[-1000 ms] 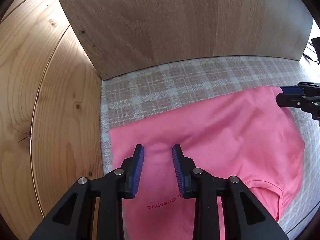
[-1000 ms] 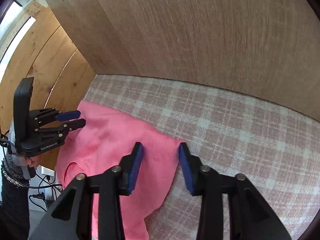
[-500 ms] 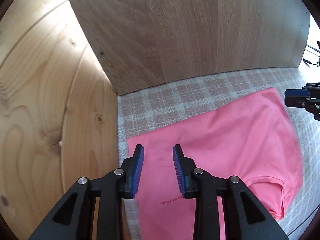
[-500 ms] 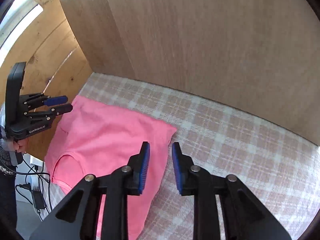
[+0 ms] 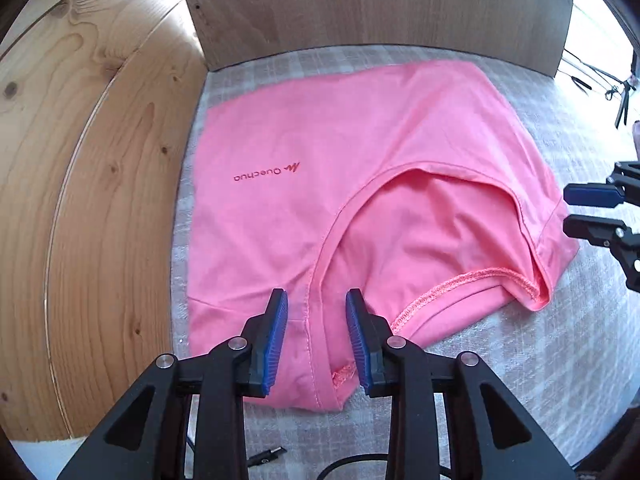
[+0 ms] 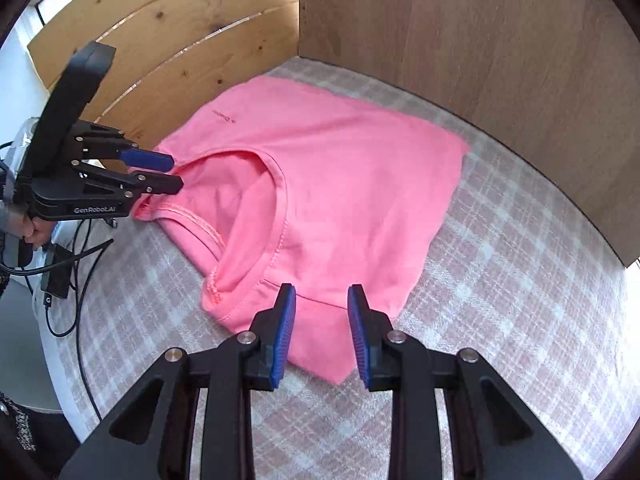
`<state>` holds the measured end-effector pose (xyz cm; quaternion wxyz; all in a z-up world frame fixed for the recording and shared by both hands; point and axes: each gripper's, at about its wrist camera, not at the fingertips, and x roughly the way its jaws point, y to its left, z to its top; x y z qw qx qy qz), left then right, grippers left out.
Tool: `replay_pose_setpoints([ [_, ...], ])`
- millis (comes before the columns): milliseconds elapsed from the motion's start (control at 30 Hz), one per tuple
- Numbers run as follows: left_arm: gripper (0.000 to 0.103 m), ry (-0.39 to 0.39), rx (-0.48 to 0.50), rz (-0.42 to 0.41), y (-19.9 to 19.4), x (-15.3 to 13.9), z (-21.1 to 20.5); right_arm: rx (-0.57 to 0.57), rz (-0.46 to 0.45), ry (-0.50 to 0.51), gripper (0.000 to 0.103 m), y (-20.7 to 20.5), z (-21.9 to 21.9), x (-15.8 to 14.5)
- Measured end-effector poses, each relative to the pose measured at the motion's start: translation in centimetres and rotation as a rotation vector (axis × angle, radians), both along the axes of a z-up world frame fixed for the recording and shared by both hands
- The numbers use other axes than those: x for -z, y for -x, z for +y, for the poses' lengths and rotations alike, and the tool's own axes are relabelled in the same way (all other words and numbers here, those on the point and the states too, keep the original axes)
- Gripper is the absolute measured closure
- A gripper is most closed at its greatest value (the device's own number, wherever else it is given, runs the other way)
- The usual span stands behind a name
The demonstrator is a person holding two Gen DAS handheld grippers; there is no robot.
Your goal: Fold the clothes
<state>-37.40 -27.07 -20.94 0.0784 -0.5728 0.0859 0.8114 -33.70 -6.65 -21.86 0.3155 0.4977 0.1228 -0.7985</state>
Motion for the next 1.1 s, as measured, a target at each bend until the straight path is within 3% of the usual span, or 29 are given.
replay_pose_setpoints([
  [67,0.076,-0.075,0.011,0.074,-0.8,-1.9,0.5,-0.002,0.027,0.048,0.075,-0.5,-0.3,-1.1],
  [133,0.076,-0.152,0.053,0.083,-1.2,-2.4,1.6,0.0,0.009,0.07,0.072,-0.3,-1.3,-0.5],
  [200,0.076,-0.196,0.107,0.074,-1.2,-2.0,3.2,0.005,-0.053,0.028,0.072,-0.2,-2.1,1.2],
  [267,0.076,-0.183,0.15,0.046,-1.2,-0.6,4.7,-0.004,-0.121,-0.066,0.072,-0.6,-2.4,3.1],
  [333,0.076,-0.138,0.197,-0.052,-1.6,1.4,5.7,-0.027,-0.105,-0.156,0.072,-1.5,-1.6,2.9],
  [367,0.076,-0.112,0.226,-0.023,-2.6,0.7,6.0,-0.035,-0.098,-0.195,0.072,-1.9,-1.2,2.8],
  [433,0.076,-0.093,0.251,0.001,-3.8,-0.5,6.0,-0.015,-0.075,-0.174,0.072,-2.4,-0.2,1.6],
  [533,0.076,-0.144,0.239,0.026,-3.9,-1.8,5.1,-0.012,-0.048,-0.064,0.072,-2.9,-0.4,-0.2],
  [600,0.076,-0.13,0.247,0.017,-3.5,-1.4,4.7,-0.067,-0.015,-0.015,0.072,-3.7,-2.0,-0.8],
  [733,0.076,-0.091,0.277,-0.021,-3.7,-0.2,4.1,-0.205,0.0,-0.027,0.072,-4.7,-6.3,0.5],
  [867,0.077,-0.075,0.29,-0.053,-3.5,0.7,3.7,-0.255,-0.03,-0.077,0.073,-4.5,-7.7,2.5],
  [933,0.08,-0.076,0.306,-0.068,-3.2,1.0,3.6,-0.265,-0.036,-0.119,0.083,-4.4,-7.2,3.5],
  [967,0.086,-0.073,0.316,-0.069,-3.2,1.0,3.5,-0.268,-0.048,-0.136,0.099,-4.1,-7.0,3.7],
  [1100,0.1,-0.087,0.319,-0.089,-2.6,0.9,2.6,-0.23,-0.106,-0.099,0.101,-2.4,-5.4,3.6],
])
